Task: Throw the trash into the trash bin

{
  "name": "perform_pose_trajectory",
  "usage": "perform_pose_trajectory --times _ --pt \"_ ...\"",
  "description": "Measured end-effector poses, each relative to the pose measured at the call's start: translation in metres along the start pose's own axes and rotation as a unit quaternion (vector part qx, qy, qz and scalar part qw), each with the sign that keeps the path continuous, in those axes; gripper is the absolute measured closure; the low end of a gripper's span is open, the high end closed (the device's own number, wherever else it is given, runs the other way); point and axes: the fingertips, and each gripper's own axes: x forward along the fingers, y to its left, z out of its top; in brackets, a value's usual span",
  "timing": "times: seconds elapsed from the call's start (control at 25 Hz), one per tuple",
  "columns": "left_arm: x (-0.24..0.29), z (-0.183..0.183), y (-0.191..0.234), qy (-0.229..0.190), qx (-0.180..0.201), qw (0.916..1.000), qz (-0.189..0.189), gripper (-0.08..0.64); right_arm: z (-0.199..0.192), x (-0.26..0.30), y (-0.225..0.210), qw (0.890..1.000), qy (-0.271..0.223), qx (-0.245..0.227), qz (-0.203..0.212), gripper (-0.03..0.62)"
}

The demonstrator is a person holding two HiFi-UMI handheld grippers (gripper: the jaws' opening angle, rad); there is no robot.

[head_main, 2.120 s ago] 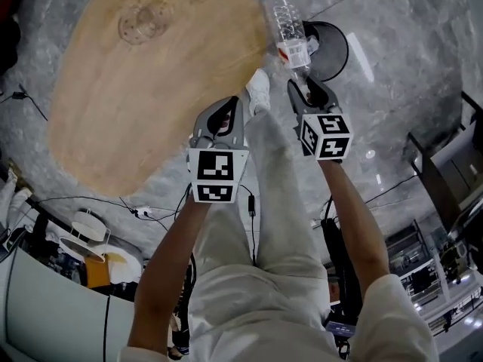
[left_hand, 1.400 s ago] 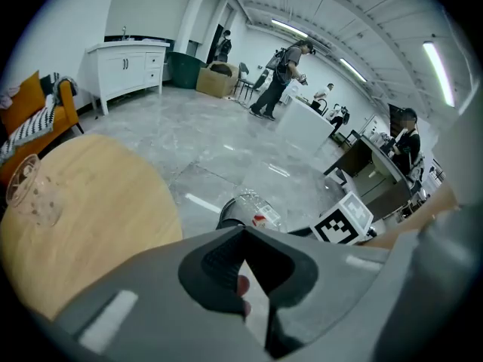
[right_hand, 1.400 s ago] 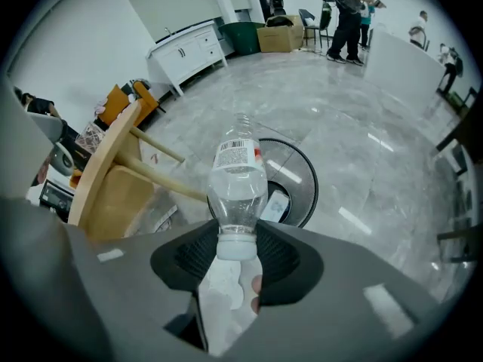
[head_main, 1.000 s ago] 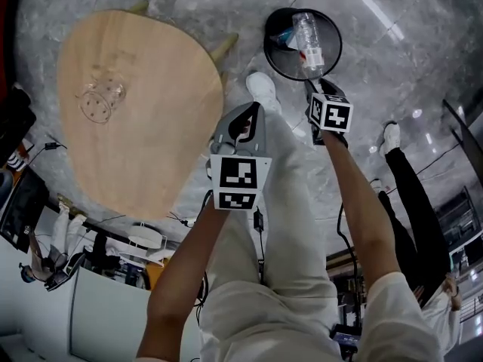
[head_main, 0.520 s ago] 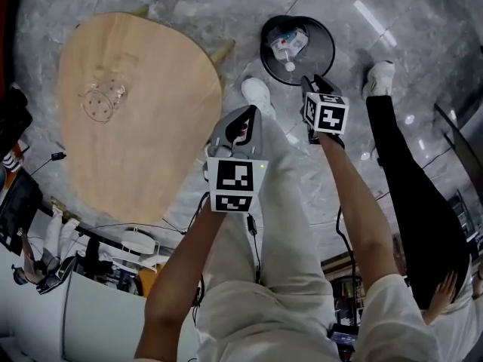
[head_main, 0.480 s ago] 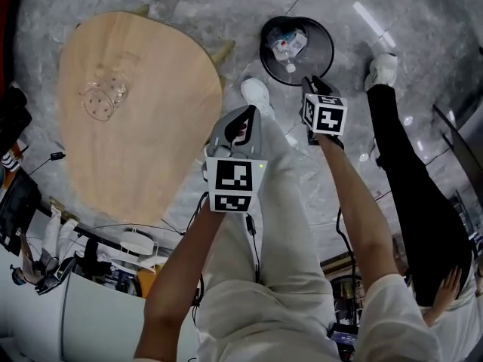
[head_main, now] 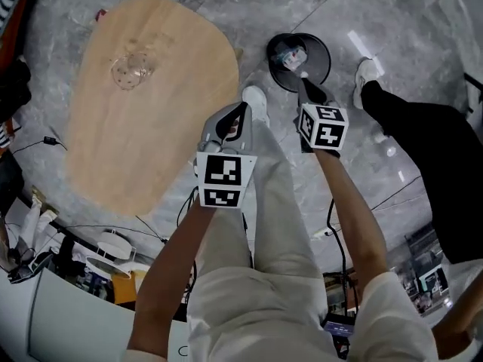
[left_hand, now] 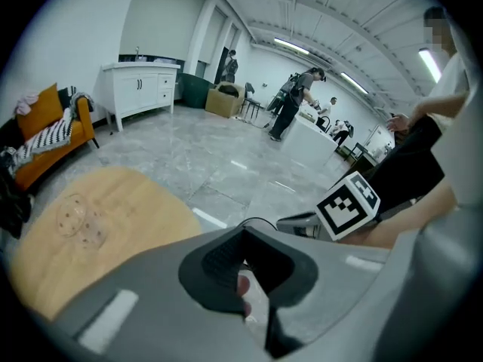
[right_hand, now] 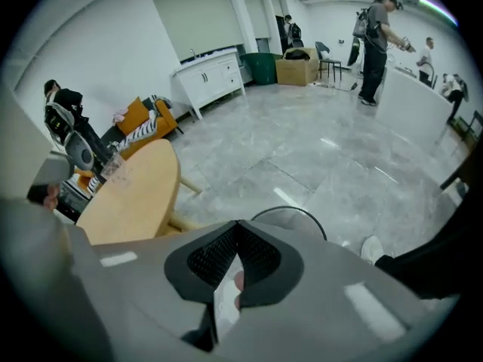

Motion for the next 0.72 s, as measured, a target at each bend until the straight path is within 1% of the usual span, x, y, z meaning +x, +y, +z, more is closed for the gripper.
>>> perform_pose_trajectory --times 0.24,0.36,0.44,0.56,0.64,0.72 --pt "-0.064 0.021 0.006 -0.032 -0.017 0.9992 0.018 0.56 0.064 -0.078 0.066 0.996 -0.059 -0.05 0.043 0.566" --pt "-0.101 0.035 0.003 -0.053 -0.034 0.9978 0.023 0.558 0.09 -0.121 0.098 0.992 -0.088 -0.066 0.061 0.566" --pt "-0.126 0.05 0.001 -0.075 -0.041 0.996 0.025 0.56 0.111 -0.148 0.121 0.988 -0.112 -0.081 0.074 0.568" --pt "-0.161 0.073 0.005 -0.109 -0.038 0.9925 0.04 0.56 0.144 -0.183 0.157 0.978 -0.152 -0.109 0.097 0.568" --pt "-0.189 0.08 0.007 -0.124 -0.045 0.9901 0.049 0.56 0.155 -0.21 0.18 0.972 -0.17 -0.122 0.108 0.567" --pt "-0.222 0.088 0.008 -0.139 -0.061 0.9866 0.06 0.56 0.163 -0.239 0.204 0.967 -0.181 -0.134 0.119 0.568"
